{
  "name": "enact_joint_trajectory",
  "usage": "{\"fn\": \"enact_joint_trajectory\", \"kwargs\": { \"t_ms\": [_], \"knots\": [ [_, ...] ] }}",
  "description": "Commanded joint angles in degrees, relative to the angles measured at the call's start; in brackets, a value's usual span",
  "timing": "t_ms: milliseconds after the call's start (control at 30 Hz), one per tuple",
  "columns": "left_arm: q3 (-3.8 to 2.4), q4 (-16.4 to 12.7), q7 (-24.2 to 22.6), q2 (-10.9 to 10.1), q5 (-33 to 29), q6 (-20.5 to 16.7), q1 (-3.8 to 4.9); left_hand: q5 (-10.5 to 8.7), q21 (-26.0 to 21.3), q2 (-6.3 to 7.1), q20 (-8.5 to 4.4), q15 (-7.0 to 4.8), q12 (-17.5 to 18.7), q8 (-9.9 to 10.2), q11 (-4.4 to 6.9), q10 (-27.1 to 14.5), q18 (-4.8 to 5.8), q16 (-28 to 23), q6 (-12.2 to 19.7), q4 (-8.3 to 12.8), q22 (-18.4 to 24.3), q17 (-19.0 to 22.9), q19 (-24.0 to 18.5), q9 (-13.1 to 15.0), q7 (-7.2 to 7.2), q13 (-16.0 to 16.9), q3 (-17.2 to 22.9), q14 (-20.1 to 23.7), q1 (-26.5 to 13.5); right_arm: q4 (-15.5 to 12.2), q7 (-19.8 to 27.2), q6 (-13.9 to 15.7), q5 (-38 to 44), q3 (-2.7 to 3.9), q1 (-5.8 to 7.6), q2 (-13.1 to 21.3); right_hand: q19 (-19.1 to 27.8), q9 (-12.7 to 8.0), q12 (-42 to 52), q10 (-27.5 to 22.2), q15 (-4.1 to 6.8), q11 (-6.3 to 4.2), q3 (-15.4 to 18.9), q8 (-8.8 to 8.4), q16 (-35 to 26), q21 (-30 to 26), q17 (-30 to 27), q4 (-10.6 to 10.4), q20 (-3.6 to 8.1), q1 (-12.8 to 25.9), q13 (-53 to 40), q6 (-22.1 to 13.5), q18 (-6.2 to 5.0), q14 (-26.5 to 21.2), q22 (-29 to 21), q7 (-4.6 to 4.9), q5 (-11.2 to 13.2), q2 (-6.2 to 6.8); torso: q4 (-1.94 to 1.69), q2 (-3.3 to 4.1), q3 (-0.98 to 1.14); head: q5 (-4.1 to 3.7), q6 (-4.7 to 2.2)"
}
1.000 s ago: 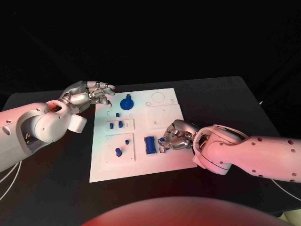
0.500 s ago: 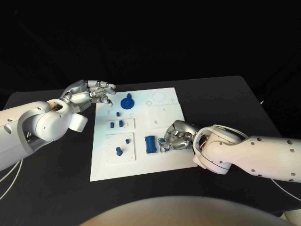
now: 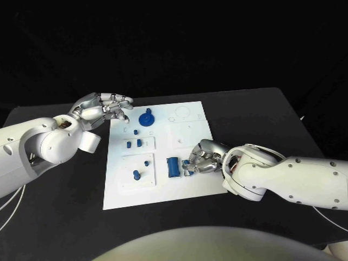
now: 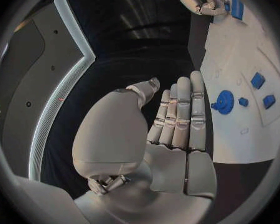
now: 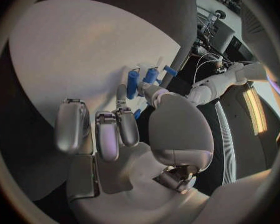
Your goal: Assemble the parts on the task board
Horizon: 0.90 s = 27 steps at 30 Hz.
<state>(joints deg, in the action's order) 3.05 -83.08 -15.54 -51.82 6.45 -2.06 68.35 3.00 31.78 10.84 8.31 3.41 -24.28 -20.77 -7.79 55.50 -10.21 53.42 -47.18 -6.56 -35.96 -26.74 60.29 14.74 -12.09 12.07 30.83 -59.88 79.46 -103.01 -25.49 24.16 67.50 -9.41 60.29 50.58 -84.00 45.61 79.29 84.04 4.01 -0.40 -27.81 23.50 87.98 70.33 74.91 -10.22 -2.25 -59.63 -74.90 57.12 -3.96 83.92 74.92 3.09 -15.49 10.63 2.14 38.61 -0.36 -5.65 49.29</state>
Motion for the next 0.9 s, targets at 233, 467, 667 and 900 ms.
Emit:
{"fn": "enact_joint_trajectory", "kwargs": {
  "t_ms": [233,467,667,900],
  "knots": [
    [-0.04,-0.1,-0.2,0.0,-0.1,1.0,-0.02,0.05,-0.2,-0.22,0.02,-0.04,-0.2,-0.4,-0.03,-0.5,-0.23,0.3,0.4,0.0,0.1,0.1,0.3,-0.1,-0.02,-0.1,0.2,0.3,0.1,-0.1,0.6,-1.1,0.7,-0.01,-0.08,-0.2,-0.4,0.1,-0.7,-0.4,0.18,-0.24,2.4,0.07,-0.5,-0.8,9.2,-2.0,0.19,1.7,-5.9,0.0,0.41,4.8,10.3,0.45,1.2,0.14,0.0,0.03,-0.01,-0.2,0.18],
    [-0.04,-0.1,-0.1,0.0,-0.1,1.1,-0.02,0.05,-0.2,-0.22,0.02,-0.04,-0.2,-0.4,-0.03,-0.5,-0.23,0.3,0.4,0.0,0.1,0.1,0.3,-0.1,-0.02,-0.1,0.2,0.3,0.1,-0.1,0.6,-1.1,0.6,-0.01,-0.08,-0.1,-0.4,0.1,-0.8,-0.4,0.16,-0.22,3.8,0.11,-0.6,-0.9,9.1,-3.1,0.17,1.7,-5.8,-0.1,0.39,4.8,10.3,0.46,2.9,0.15,0.0,-0.01,0.01,-0.12,0.2],
    [-0.03,-0.1,-0.1,-0.1,-0.1,1.1,-0.02,0.05,-0.2,-0.22,0.02,-0.04,-0.2,-0.4,-0.03,-0.5,-0.23,0.3,0.4,0.0,0.1,0.1,0.3,-0.1,-0.02,-0.1,0.2,0.3,0.1,-0.2,0.7,-1.1,0.6,-0.01,-0.08,0.1,-0.4,0.1,-0.8,-0.5,0.16,-0.22,3.8,0.11,-0.6,-0.9,9.1,-3.2,0.17,1.6,-5.8,-0.1,0.4,4.8,10.3,0.46,2.9,0.15,0.04,0.01,0.02,0.0,0.19],
    [-0.03,-0.1,-0.1,-0.1,-0.1,1.0,-0.02,0.05,-0.2,-0.22,0.02,-0.04,-0.2,-0.4,-0.03,-0.5,-0.23,0.3,0.4,0.0,0.1,0.1,0.3,-0.1,-0.02,-0.1,0.2,0.3,0.1,-0.7,1.8,-1.3,0.7,-0.01,-0.08,1.2,-0.4,0.2,-0.8,-0.4,0.24,-0.34,4.2,0.16,-0.6,-1.0,9.0,-2.5,0.21,-0.8,-5.8,-0.2,0.39,4.8,10.3,0.32,2.9,-0.11,0.04,0.01,0.03,0.05,0.05]
  ]
}}
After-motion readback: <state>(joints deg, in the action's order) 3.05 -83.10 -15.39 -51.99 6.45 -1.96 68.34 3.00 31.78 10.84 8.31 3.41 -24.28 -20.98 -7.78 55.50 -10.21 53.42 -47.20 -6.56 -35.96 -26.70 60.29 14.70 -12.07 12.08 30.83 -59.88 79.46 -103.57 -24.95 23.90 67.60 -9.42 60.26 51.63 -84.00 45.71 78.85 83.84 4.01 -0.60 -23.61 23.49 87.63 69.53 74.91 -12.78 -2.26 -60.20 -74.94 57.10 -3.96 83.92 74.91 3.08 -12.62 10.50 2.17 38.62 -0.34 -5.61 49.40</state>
